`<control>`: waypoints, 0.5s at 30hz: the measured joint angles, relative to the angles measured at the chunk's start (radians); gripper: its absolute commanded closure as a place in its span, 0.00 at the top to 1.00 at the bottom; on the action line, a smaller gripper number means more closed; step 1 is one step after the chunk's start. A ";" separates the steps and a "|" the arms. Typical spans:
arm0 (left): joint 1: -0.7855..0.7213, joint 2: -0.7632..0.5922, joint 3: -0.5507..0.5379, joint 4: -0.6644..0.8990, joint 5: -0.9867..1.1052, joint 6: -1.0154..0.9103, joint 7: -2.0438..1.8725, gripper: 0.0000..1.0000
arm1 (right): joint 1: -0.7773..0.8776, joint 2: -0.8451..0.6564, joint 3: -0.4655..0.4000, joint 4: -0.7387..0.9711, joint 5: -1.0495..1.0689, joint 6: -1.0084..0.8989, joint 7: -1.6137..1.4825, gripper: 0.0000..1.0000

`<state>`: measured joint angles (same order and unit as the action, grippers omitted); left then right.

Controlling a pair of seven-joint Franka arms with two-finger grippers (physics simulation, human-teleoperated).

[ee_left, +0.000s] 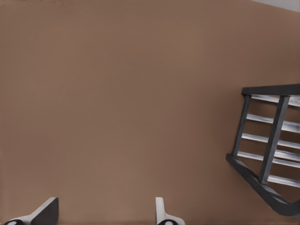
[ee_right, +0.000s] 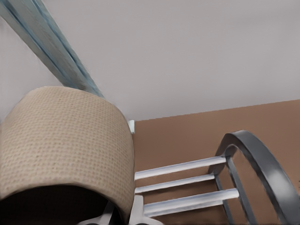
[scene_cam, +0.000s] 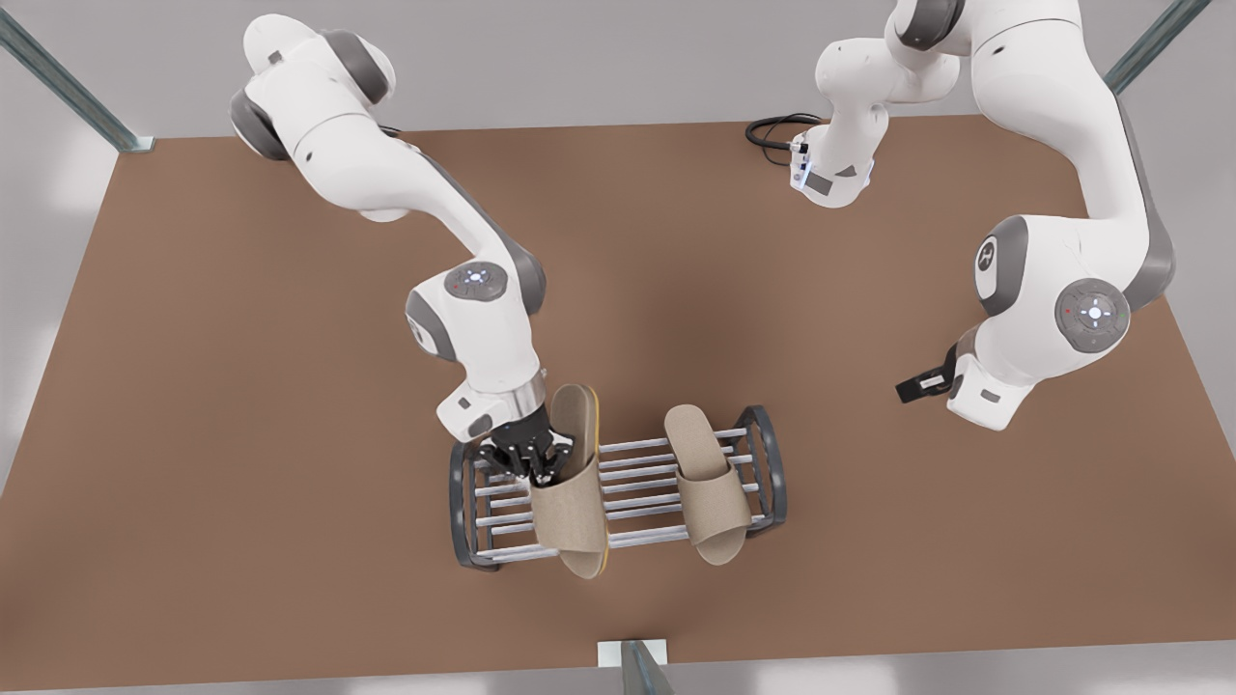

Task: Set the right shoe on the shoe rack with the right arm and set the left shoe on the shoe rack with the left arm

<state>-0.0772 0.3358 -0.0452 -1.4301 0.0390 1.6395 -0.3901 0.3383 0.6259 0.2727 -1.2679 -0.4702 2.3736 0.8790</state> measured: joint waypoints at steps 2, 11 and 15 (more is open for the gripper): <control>0.001 0.000 0.000 0.000 0.001 0.000 0.015 1.00 | -0.008 -0.030 0.000 -0.074 0.000 0.043 0.006 0.21; -0.001 0.001 0.000 -0.001 0.003 -0.001 0.066 1.00 | -0.029 -0.072 -0.007 -0.242 -0.007 0.172 0.027 0.21; 0.000 0.001 -0.001 0.000 0.002 -0.001 0.082 1.00 | -0.028 -0.073 -0.012 -0.274 -0.016 0.216 0.034 0.21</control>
<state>-0.0770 0.3371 -0.0458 -1.4302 0.0413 1.6383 -0.3080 0.3099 0.5528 0.2611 -1.5416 -0.4866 2.5894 0.9128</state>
